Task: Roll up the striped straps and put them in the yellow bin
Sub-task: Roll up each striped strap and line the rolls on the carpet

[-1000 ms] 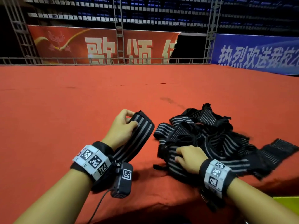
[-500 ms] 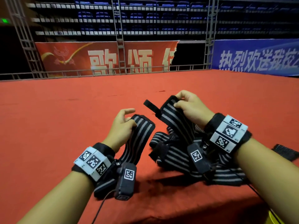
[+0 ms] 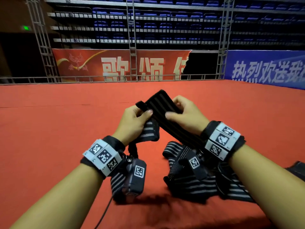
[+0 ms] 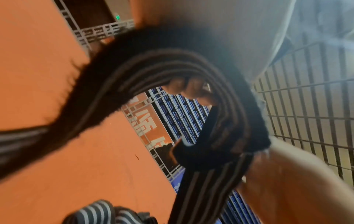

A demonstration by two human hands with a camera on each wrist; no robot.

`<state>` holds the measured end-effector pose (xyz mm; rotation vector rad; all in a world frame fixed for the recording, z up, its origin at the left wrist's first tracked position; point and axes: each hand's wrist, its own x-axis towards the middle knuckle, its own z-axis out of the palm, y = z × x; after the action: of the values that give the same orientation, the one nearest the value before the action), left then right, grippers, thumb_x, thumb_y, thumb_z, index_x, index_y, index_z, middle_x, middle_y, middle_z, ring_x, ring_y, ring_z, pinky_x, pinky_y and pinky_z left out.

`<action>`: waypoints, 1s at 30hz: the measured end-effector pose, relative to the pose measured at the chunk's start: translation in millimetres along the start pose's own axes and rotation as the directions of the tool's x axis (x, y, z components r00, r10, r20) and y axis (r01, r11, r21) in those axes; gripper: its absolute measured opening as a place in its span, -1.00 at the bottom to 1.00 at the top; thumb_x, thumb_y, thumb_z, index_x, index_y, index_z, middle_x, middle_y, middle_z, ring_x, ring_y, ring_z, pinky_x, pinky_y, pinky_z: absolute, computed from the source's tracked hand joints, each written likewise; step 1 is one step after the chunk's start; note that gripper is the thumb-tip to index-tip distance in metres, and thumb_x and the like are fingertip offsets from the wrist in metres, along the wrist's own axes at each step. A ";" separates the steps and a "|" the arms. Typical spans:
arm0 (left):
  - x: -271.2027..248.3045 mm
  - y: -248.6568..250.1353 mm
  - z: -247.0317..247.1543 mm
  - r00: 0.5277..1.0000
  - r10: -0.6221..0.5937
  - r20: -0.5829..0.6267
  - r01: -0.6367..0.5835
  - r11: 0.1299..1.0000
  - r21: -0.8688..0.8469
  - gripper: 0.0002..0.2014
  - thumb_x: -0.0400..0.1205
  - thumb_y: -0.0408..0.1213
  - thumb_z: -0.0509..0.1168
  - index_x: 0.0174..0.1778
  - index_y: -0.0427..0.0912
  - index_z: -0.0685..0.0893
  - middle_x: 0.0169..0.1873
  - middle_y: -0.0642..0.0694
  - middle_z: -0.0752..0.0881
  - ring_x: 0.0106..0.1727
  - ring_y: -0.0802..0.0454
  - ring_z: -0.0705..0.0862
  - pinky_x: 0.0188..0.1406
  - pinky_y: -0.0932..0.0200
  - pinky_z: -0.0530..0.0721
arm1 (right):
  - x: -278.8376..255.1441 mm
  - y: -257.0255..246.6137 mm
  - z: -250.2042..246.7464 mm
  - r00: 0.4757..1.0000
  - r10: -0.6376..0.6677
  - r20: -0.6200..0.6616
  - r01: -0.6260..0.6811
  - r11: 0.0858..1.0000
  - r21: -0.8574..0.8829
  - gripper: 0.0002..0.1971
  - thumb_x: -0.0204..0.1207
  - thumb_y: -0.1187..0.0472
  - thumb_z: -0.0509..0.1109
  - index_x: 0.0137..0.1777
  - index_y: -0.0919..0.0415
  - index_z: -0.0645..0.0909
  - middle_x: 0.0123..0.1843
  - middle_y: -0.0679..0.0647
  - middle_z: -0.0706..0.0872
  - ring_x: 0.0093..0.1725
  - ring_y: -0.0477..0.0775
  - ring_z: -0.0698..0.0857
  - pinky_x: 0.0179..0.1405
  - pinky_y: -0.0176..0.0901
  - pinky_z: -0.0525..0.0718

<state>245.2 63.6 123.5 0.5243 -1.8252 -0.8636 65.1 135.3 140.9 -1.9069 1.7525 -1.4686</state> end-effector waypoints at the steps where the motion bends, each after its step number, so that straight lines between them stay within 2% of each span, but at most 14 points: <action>1: 1.9 -0.4 -6.5 1.000 -0.003 -0.010 0.003 1.000 0.017 -0.76 0.69 -0.42 0.30 -0.30 -0.13 0.62 -0.41 0.12 0.63 -0.43 0.38 0.53 -0.36 0.37 0.51 | -6.7 15.8 -1.0 0.995 0.065 0.076 -0.056 0.992 -0.116 -0.80 0.38 0.26 0.49 -0.08 0.07 0.53 -0.18 0.05 0.72 -0.20 0.03 0.69 -0.15 -0.03 0.67; 3: 5.3 -0.3 -18.3 0.999 -0.022 -0.032 0.023 0.999 0.030 -0.73 0.70 -0.40 0.30 -0.34 -0.11 0.60 -0.45 0.11 0.61 -0.46 0.36 0.52 -0.39 0.34 0.49 | -22.7 52.7 -5.1 0.963 0.213 0.165 -0.137 0.915 -0.380 -0.78 0.36 0.22 0.46 0.01 0.10 0.59 -0.13 0.06 0.75 -0.12 0.09 0.74 -0.16 -0.05 0.69; 4: 6.9 -0.2 -23.5 0.999 -0.026 -0.041 0.028 0.999 0.040 -0.73 0.70 -0.39 0.30 -0.34 -0.12 0.60 -0.45 0.09 0.61 -0.47 0.34 0.52 -0.40 0.33 0.49 | -30.7 70.4 -8.5 0.949 0.272 0.159 -0.173 0.872 -0.457 -0.83 0.38 0.22 0.44 -0.03 0.11 0.61 -0.13 0.07 0.76 -0.09 0.12 0.74 -0.18 -0.10 0.63; 6: 10.2 -0.4 -31.6 0.998 -0.022 -0.058 0.026 0.998 0.059 -0.74 0.71 -0.37 0.30 -0.33 -0.15 0.59 -0.44 0.04 0.61 -0.47 0.30 0.53 -0.42 0.34 0.49 | -44.2 105.6 -18.9 0.918 0.376 0.123 -0.261 0.810 -0.525 -0.90 0.40 0.21 0.43 -0.22 -0.02 0.60 -0.18 0.06 0.75 -0.09 0.13 0.73 -0.21 -0.16 0.52; 9: 15.4 -4.6 -41.3 0.996 -0.040 -0.079 0.043 0.999 0.030 -0.80 0.71 -0.35 0.30 -0.26 -0.16 0.63 -0.39 0.02 0.68 -0.41 0.24 0.61 -0.36 0.26 0.55 | -54.4 157.1 -36.5 0.853 0.521 0.041 -0.376 0.666 -0.644 -0.83 0.35 0.19 0.34 -0.36 -0.12 0.50 -0.15 0.09 0.78 -0.05 0.19 0.75 -0.08 -0.07 0.65; 11: 16.4 -8.7 -46.9 0.994 -0.060 -0.096 0.060 0.998 0.001 -0.83 0.71 -0.33 0.31 -0.21 -0.16 0.67 -0.35 0.02 0.73 -0.34 0.16 0.66 -0.29 0.16 0.59 | -54.0 183.6 -45.6 0.836 0.549 -0.021 -0.415 0.606 -0.679 -0.79 0.36 0.25 0.30 -0.36 -0.12 0.47 -0.13 0.09 0.78 -0.03 0.22 0.75 -0.02 -0.01 0.69; 14: 16.7 -15.2 -58.0 0.987 -0.071 -0.146 0.067 0.997 -0.030 -0.85 0.72 -0.32 0.29 -0.15 -0.15 0.70 -0.32 0.05 0.77 -0.29 0.13 0.70 -0.24 0.13 0.62 | -46.3 198.1 -51.7 0.848 0.525 -0.073 -0.417 0.576 -0.703 -0.82 0.42 0.24 0.31 -0.30 -0.09 0.49 -0.08 0.07 0.77 0.02 0.21 0.73 0.02 0.01 0.67; 16: 17.7 -17.3 -66.6 0.980 -0.047 -0.192 0.043 0.999 -0.022 -0.82 0.72 -0.35 0.27 -0.19 -0.13 0.67 -0.36 0.06 0.74 -0.29 0.14 0.66 -0.23 0.14 0.59 | -41.3 199.1 -50.8 0.846 0.530 -0.057 -0.398 0.558 -0.728 -0.86 0.46 0.22 0.31 -0.15 -0.09 0.52 -0.01 0.05 0.76 0.06 0.18 0.71 0.06 -0.01 0.65; 19: 19.8 -18.2 -77.8 0.965 -0.038 -0.260 0.034 0.999 -0.021 -0.78 0.73 -0.38 0.25 -0.24 -0.13 0.60 -0.38 0.03 0.70 -0.31 0.15 0.64 -0.26 0.18 0.57 | -32.5 197.5 -42.8 0.862 0.502 -0.062 -0.367 0.537 -0.760 -0.79 0.50 0.22 0.27 0.07 -0.05 0.58 0.08 0.07 0.75 0.15 0.21 0.68 0.09 -0.01 0.60; 21: 20.0 -22.5 -87.1 0.941 -0.040 -0.337 0.033 0.999 -0.026 -0.77 0.74 -0.38 0.24 -0.24 -0.09 0.61 -0.38 0.09 0.71 -0.41 0.33 0.65 -0.35 0.32 0.58 | -20.1 191.7 -39.5 0.912 0.396 -0.107 -0.348 0.610 -0.712 -0.76 0.50 0.26 0.27 0.15 0.10 0.60 0.09 0.18 0.75 0.15 0.28 0.68 0.08 0.02 0.60; 22: 20.1 -26.5 -92.3 0.930 -0.048 -0.364 0.047 0.999 -0.012 -0.77 0.74 -0.36 0.24 -0.23 -0.07 0.62 -0.33 0.08 0.71 -0.42 0.38 0.66 -0.33 0.32 0.60 | -11.4 186.8 -39.1 0.932 0.334 -0.142 -0.341 0.675 -0.654 -0.80 0.51 0.30 0.28 0.10 0.20 0.61 0.04 0.24 0.75 0.09 0.31 0.69 0.02 0.01 0.59; 24: 19.5 -38.2 -101.1 0.922 -0.098 -0.375 0.112 0.994 0.016 -0.78 0.74 -0.35 0.24 -0.21 -0.06 0.65 -0.26 0.03 0.71 -0.41 0.41 0.66 -0.24 0.23 0.59 | 7.5 176.2 -42.4 0.930 0.261 -0.260 -0.360 0.795 -0.489 -0.95 0.51 0.36 0.30 -0.11 0.27 0.59 -0.12 0.29 0.71 -0.05 0.32 0.67 -0.12 -0.04 0.49; 27: 18.1 -58.5 -110.1 0.883 -0.230 -0.409 0.253 0.968 0.001 -0.81 0.74 -0.35 0.25 -0.18 -0.19 0.67 -0.28 -0.04 0.69 -0.37 0.22 0.63 -0.19 0.13 0.56 | 35.5 159.1 -49.9 0.905 0.240 -0.350 -0.332 0.914 -0.232 -0.83 0.51 0.44 0.29 -0.23 0.19 0.54 -0.28 0.17 0.61 -0.22 0.15 0.57 -0.23 -0.08 0.43; 30: 14.1 -73.8 -115.9 0.815 -0.348 -0.463 0.358 0.931 -0.068 -0.81 0.72 -0.30 0.29 -0.17 -0.29 0.66 -0.33 -0.15 0.66 -0.38 0.06 0.59 -0.39 0.21 0.55 | 53.2 147.1 -55.6 0.892 0.286 -0.351 -0.331 0.941 -0.073 -0.78 0.51 0.47 0.28 -0.27 0.16 0.54 -0.38 0.10 0.55 -0.36 0.06 0.46 -0.45 -0.18 0.43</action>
<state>343.4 -31.4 103.5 1.0196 -1.3080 -0.8685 -82.5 73.5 96.9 -1.3929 2.2291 -1.6612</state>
